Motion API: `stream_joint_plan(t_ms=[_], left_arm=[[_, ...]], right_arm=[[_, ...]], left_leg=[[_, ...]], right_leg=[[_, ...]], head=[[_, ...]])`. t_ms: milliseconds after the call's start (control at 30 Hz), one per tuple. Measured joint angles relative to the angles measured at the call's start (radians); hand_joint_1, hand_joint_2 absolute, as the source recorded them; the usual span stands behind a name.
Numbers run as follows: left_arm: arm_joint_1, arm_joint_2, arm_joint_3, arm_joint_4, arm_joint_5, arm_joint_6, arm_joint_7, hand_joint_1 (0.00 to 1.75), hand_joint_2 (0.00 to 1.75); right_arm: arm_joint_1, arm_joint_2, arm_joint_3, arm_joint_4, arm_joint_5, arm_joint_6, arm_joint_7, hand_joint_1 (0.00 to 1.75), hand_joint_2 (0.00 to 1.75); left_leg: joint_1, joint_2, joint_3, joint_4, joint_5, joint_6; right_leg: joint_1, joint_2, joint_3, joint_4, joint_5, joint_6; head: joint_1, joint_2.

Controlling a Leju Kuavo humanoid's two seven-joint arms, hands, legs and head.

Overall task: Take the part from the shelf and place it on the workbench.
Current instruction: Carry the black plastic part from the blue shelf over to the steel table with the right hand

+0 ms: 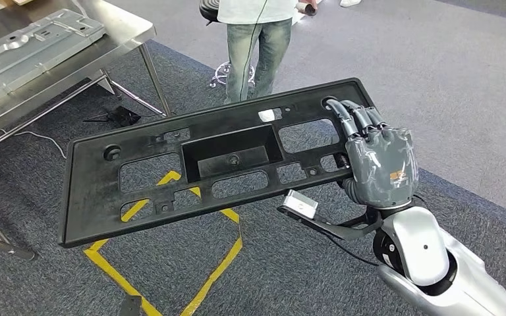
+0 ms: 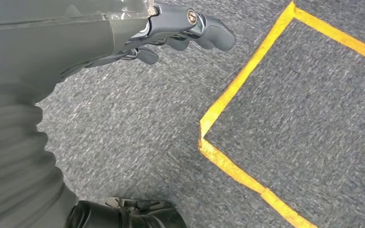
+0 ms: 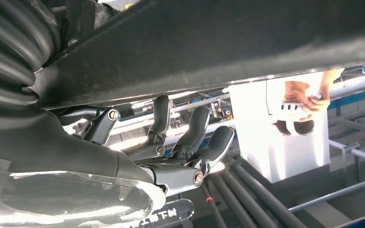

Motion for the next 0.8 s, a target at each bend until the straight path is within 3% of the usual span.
stream_joint_plan(t_ms=[100,167,200,300,333,367,400,467,500,567,633,700,733,800], left_arm=[[-0.001,0.0,0.0,0.0,-0.001,-0.001,-0.002,0.0,1.75],[0.001,0.0,0.0,0.0,-0.004,-0.001,-0.003,0.0,1.75],[0.001,0.0,0.0,0.0,-0.005,-0.001,-0.003,0.0,1.75],[-0.002,0.0,0.0,0.0,-0.007,-0.002,-0.003,0.0,1.75],[-0.002,0.0,0.0,0.0,-0.008,-0.002,-0.003,0.0,1.75],[0.0,0.0,0.0,0.0,-0.008,-0.002,-0.003,0.0,1.75],[0.001,0.0,0.0,0.0,-0.008,-0.003,-0.003,0.0,1.75],[0.004,-0.001,0.0,0.001,-0.01,-0.003,-0.003,0.0,1.75],[0.003,-0.002,0.0,0.001,-0.01,-0.003,-0.003,0.0,1.75],[0.0,-0.002,0.001,0.001,-0.011,-0.003,-0.003,0.0,1.75],[-0.002,-0.001,0.001,0.001,-0.015,-0.003,-0.002,0.0,1.75],[-0.002,-0.001,0.001,0.001,-0.019,-0.003,-0.002,0.0,1.75],[-0.003,-0.001,0.001,0.001,-0.02,-0.002,-0.002,0.0,1.75],[-0.003,-0.001,0.001,0.001,-0.022,-0.002,-0.002,0.0,1.75]], right_arm=[[0.002,0.0,-0.001,0.0,0.0,0.001,0.0,1.75,1.75],[0.003,0.0,-0.001,0.0,-0.001,0.002,0.0,1.75,1.75],[0.002,-0.001,-0.002,0.0,-0.002,0.002,0.0,1.75,1.75],[0.002,-0.001,-0.002,0.0,-0.005,0.003,0.0,1.75,1.75],[0.003,-0.002,-0.002,0.0,-0.006,0.003,0.0,1.75,1.75],[0.004,-0.002,-0.002,0.0,-0.006,0.004,0.0,1.75,1.75],[0.005,-0.002,-0.002,0.0,-0.006,0.004,0.0,1.75,1.75],[0.005,-0.003,-0.002,0.0,-0.006,0.004,0.0,1.75,1.75],[0.005,-0.004,-0.002,0.001,-0.007,0.004,0.0,1.75,1.75],[0.005,-0.004,-0.003,0.0,-0.008,0.004,0.0,1.75,1.75],[0.006,-0.004,-0.003,-0.002,-0.009,0.004,0.0,1.75,1.75],[0.007,-0.005,-0.003,-0.002,-0.009,0.004,0.0,1.75,1.75],[0.007,-0.006,-0.003,-0.002,-0.009,0.004,0.0,1.75,1.75],[0.007,-0.008,-0.003,-0.002,-0.009,0.004,0.0,1.75,1.75]], left_leg=[[-0.014,0.001,0.034,-0.073,-0.002,0.02],[-0.012,0.001,0.057,-0.093,0.0,0.031],[-0.01,0.001,0.071,-0.1,0.0,0.036],[-0.009,0.001,0.092,-0.104,-0.007,0.045],[-0.009,0.001,0.096,-0.103,-0.011,0.046],[-0.008,0.0,0.1,-0.101,-0.017,0.045],[-0.006,0.0,0.106,-0.098,-0.024,0.042],[-0.002,-0.001,0.117,-0.088,-0.043,0.034],[0.0,-0.002,0.12,-0.082,-0.051,0.028],[0.0,-0.001,0.113,-0.071,-0.063,0.016],[-0.002,-0.001,0.11,-0.064,-0.071,0.006],[-0.001,0.0,0.1,-0.033,-0.078,-0.003],[0.001,0.0,0.079,0.006,-0.082,-0.007],[0.004,0.001,-0.002,0.128,-0.109,-0.014]], right_leg=[[-0.004,0.0,0.005,-0.002,0.006,0.02],[-0.006,0.0,0.006,0.014,0.007,0.029],[-0.007,-0.001,-0.002,0.038,-0.005,0.032],[-0.007,-0.001,-0.085,0.192,-0.079,0.04],[-0.007,-0.001,-0.116,0.237,-0.091,0.043],[-0.008,-0.001,-0.135,0.252,-0.086,0.046],[-0.009,-0.001,-0.136,0.232,-0.061,0.048],[-0.011,-0.001,-0.096,0.115,0.019,0.052],[-0.01,-0.001,-0.078,0.063,0.046,0.052],[-0.005,0.001,-0.065,0.014,0.053,0.039],[-0.003,0.001,-0.064,0.007,0.043,0.017],[-0.004,0.002,-0.051,0.005,0.038,0.004],[-0.005,0.001,-0.043,0.004,0.035,0.0],[-0.003,0.0,-0.027,0.003,0.024,-0.007]], head=[[-0.001,0.0],[-0.002,0.0],[0.0,0.0],[0.002,0.0],[0.003,0.0],[0.003,0.0],[0.003,0.0],[0.003,0.0],[0.003,0.0],[0.002,0.0],[-0.001,0.0],[-0.004,0.0],[-0.006,0.0],[-0.007,0.0]])
